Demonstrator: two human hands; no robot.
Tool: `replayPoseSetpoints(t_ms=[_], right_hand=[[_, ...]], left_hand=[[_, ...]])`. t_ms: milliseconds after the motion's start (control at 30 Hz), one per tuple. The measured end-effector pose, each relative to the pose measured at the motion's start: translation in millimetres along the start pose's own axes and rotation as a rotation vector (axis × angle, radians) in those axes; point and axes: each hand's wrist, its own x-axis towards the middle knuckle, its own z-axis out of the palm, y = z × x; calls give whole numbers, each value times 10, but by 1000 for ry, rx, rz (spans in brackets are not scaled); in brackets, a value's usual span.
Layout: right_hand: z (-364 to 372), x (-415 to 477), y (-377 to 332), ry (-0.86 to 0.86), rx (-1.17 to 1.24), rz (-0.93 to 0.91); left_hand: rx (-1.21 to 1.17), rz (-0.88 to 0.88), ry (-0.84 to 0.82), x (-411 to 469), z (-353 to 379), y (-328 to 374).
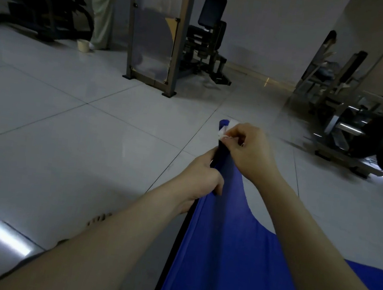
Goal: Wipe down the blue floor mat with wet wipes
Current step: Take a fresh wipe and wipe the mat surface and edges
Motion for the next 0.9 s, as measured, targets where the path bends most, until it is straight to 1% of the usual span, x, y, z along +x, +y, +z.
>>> replayPoseSetpoints(t_ms=[67,167,200,233,267,367,400,433,567,733,800,900], right_hand=[[-59,-129,-81,-77,46,-17],[-109,-312,-195,-332,165,-23],[-120,-330,-202,-371,198,-7],[-134,-317,-203,-367,216,11],[-132,-273,-187,-325,211,23],[-47,-34,-110,-72,154,80],[-5,30,-97,-9,143,92],[53,69,-77,18,131,90],[175,23,-32,-19,78,81],[-22,-104,43,-175,223,43],[-37,-168,33,-146,221,13],[59,-365,-10,-84,245,20]], left_hand=[[3,-7,28,26,-27,-17],[23,-2,51,49,-51,-27],[24,4,45,55,-53,-25],[29,12,40,58,-49,-17],[38,14,40,54,-39,-11],[26,6,26,45,-9,-14],[12,2,20,43,2,-20],[-2,-2,20,41,16,-22],[-15,1,31,74,33,-20],[-1,13,31,114,-33,-55],[-4,19,25,109,-46,-66],[-11,45,-3,97,-28,-53]])
